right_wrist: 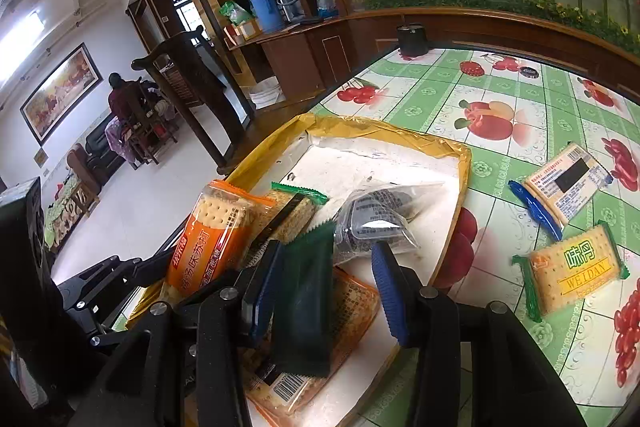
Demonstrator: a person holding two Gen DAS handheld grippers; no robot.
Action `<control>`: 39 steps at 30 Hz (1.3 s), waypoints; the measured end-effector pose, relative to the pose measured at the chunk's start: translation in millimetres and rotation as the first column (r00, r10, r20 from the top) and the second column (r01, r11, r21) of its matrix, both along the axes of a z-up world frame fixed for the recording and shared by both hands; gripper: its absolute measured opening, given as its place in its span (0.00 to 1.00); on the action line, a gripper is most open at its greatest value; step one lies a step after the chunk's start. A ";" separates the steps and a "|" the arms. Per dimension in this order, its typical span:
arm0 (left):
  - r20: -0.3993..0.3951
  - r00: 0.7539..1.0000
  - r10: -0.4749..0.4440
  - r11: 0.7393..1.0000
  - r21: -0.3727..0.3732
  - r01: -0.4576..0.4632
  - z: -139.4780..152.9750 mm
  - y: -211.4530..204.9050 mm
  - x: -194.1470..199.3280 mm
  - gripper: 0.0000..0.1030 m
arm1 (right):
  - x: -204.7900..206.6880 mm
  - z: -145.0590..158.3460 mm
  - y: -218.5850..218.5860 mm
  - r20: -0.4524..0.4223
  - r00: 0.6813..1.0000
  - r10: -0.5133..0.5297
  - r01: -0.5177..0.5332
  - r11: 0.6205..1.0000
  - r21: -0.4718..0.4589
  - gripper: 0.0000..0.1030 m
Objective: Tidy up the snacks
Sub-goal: 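Release the orange pack and the dark green pack into the tray, then move the left tool toward the yellow cracker pack while the right approaches the round XiangCong pack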
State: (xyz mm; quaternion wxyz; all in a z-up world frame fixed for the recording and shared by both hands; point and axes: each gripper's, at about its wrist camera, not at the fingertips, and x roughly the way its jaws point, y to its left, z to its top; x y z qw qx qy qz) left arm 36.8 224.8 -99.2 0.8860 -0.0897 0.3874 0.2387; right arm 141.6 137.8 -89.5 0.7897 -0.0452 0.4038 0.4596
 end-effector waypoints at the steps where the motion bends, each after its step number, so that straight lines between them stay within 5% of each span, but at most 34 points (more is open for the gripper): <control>1: 0.005 1.000 0.005 1.000 0.000 -0.005 1.3 -0.2 -1.0 0.57 | 0.3 0.6 -1.1 0.000 1.000 -0.001 0.001 1.000 0.001 0.46; 6: 0.059 0.997 0.044 0.998 0.051 -0.047 17.8 -4.4 -9.4 0.81 | 4.0 6.7 -14.8 0.007 1.000 -0.024 0.024 1.000 0.018 0.46; 20: 0.097 0.995 0.011 0.999 0.049 -0.016 35.3 -33.2 -3.8 0.81 | 11.2 16.5 -110.6 0.031 0.982 -0.185 0.184 0.983 0.025 0.64; 30: 0.093 0.985 -0.146 0.987 0.076 0.139 47.3 -94.6 38.6 0.80 | 27.1 6.1 -199.5 0.008 0.946 -0.325 0.325 0.946 0.011 0.69; 39: -0.036 0.925 -0.379 0.915 0.136 0.380 34.6 -164.9 110.0 0.80 | 41.1 -0.3 -273.8 -0.002 0.895 -0.446 0.446 0.895 -0.001 0.69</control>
